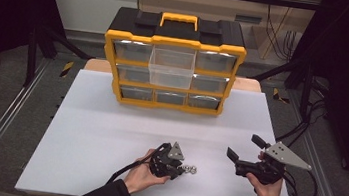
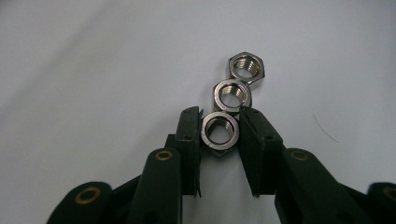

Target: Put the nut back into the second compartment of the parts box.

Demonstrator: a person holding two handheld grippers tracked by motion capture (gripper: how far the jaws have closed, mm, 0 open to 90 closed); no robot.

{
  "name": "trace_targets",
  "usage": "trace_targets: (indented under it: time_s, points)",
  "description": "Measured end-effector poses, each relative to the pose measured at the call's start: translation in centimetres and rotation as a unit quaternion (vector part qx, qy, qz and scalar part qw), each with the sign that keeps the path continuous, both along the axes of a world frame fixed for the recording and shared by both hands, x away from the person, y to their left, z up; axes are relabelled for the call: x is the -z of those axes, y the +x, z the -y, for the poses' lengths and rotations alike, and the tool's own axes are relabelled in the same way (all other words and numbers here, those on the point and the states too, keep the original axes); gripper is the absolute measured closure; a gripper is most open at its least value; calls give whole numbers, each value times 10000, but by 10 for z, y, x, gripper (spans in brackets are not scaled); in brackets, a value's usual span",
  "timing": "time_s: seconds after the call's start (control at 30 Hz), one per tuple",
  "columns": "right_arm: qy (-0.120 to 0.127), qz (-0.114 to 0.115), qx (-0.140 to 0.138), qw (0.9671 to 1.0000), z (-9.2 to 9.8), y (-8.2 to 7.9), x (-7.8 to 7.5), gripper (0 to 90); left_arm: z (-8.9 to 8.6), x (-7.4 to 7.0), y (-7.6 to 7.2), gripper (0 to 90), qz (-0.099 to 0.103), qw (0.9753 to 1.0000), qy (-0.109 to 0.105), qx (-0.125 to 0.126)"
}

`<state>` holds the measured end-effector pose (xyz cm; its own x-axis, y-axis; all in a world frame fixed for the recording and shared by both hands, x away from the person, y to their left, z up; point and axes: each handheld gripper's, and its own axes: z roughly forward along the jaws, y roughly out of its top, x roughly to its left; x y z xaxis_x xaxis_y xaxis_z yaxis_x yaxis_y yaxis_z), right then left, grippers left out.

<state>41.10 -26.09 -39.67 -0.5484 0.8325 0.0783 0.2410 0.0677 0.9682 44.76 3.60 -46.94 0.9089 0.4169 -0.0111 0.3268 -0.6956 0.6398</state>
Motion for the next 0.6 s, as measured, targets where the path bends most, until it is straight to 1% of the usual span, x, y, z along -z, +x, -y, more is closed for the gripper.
trace_targets:
  time_s: [0.2,0.33,0.47,0.53,0.57,0.6]
  points:
    - [-6,23,-20,10000,0,0,0,19,0,0,0,691,4,10000,-5,2]
    - [7,34,-25,10000,0,0,-1,19,-2,-2,0,691,-29,10000,-11,0]
    - [20,34,-25,10000,0,0,-1,18,-6,-8,0,692,-51,10000,-59,0]
    - [26,36,-26,10000,0,0,-1,19,-7,-11,-1,692,-74,9999,-131,-5]
    - [35,42,-24,10000,0,0,-1,18,-8,-14,-2,692,-54,9999,-100,10]
    - [35,42,-24,10000,0,0,-1,18,-8,-14,-2,692,-54,9999,-100,10]
